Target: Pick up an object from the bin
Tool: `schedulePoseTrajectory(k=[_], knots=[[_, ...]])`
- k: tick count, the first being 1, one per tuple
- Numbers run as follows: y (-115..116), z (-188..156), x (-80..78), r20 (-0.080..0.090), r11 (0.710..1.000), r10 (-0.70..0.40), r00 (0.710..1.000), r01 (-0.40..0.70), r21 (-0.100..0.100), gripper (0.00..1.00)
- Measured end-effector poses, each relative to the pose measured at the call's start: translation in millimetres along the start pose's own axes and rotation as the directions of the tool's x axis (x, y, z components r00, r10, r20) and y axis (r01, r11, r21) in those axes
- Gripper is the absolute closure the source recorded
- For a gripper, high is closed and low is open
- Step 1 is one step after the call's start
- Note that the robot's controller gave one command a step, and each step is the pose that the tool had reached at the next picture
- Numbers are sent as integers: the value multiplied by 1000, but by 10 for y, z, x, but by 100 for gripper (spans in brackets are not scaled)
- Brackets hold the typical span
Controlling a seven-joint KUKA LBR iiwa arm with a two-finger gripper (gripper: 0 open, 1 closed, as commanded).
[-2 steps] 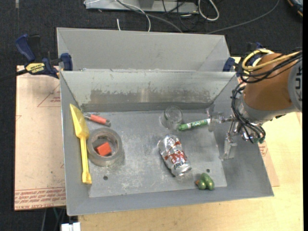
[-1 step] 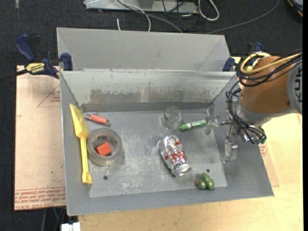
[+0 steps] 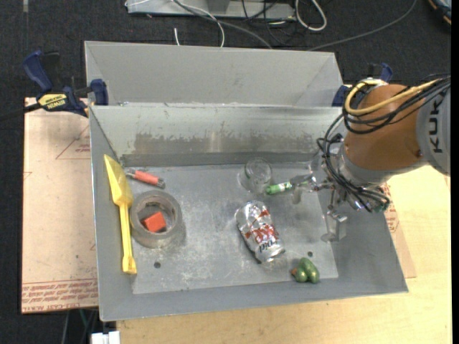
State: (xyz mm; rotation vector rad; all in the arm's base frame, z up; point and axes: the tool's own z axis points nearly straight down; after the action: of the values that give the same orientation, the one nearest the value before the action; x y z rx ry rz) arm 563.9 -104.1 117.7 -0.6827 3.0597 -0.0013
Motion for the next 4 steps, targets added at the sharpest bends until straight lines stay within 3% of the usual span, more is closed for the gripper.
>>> schedulePoseTrajectory(k=[1,2,3,4], knots=[[50,104,-86,1,983,-186,983,186,0,0],[20,224,158,1,997,73,997,-73,-1,0],[-64,350,483,5,986,-167,986,167,0,0],[-40,268,490,-2,979,-202,979,202,-4,0]])
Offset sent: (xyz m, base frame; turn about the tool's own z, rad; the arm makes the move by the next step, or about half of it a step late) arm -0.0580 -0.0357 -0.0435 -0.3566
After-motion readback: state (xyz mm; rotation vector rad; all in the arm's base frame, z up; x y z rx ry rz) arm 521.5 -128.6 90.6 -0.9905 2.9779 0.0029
